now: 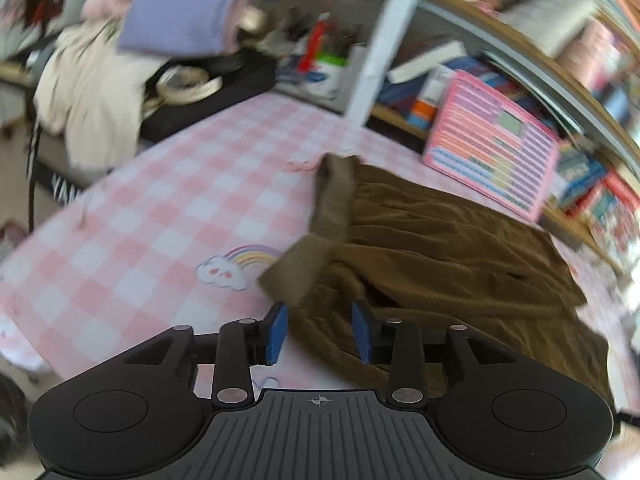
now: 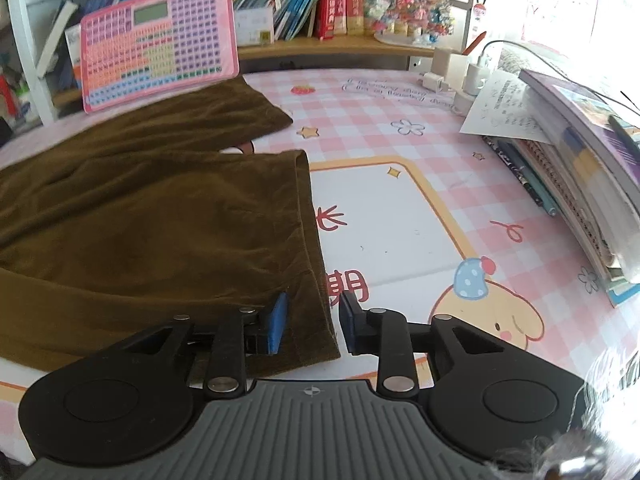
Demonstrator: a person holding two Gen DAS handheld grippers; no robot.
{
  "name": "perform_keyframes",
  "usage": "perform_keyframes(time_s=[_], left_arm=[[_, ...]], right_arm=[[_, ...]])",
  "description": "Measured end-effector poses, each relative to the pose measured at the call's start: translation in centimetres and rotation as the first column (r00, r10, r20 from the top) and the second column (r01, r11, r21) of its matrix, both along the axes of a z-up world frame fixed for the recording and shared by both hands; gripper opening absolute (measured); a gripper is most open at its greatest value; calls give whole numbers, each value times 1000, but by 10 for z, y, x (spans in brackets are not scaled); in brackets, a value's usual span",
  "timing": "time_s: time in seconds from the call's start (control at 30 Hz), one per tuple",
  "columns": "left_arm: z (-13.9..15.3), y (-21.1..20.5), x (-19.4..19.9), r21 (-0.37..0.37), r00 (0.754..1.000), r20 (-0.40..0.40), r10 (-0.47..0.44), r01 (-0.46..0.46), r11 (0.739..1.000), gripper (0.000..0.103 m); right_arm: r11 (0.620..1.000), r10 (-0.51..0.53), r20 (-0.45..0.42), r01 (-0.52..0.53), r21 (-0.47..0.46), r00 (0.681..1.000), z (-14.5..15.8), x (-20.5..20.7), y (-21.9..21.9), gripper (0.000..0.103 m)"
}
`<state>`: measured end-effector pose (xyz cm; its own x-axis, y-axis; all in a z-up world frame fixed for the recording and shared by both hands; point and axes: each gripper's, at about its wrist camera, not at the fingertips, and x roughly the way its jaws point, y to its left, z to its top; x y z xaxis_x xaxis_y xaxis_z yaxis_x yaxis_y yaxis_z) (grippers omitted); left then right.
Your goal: Fold clothes
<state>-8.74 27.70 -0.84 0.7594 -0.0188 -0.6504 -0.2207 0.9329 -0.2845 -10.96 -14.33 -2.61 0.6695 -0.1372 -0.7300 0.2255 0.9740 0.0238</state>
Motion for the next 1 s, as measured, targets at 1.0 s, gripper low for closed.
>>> perform_keyframes(time_s=[1.0], left_arm=[[8, -71, 1, 102, 976, -11, -220, 220, 970, 85]], right_arm=[[996, 89, 61, -91, 25, 994, 32, -33, 54, 60]])
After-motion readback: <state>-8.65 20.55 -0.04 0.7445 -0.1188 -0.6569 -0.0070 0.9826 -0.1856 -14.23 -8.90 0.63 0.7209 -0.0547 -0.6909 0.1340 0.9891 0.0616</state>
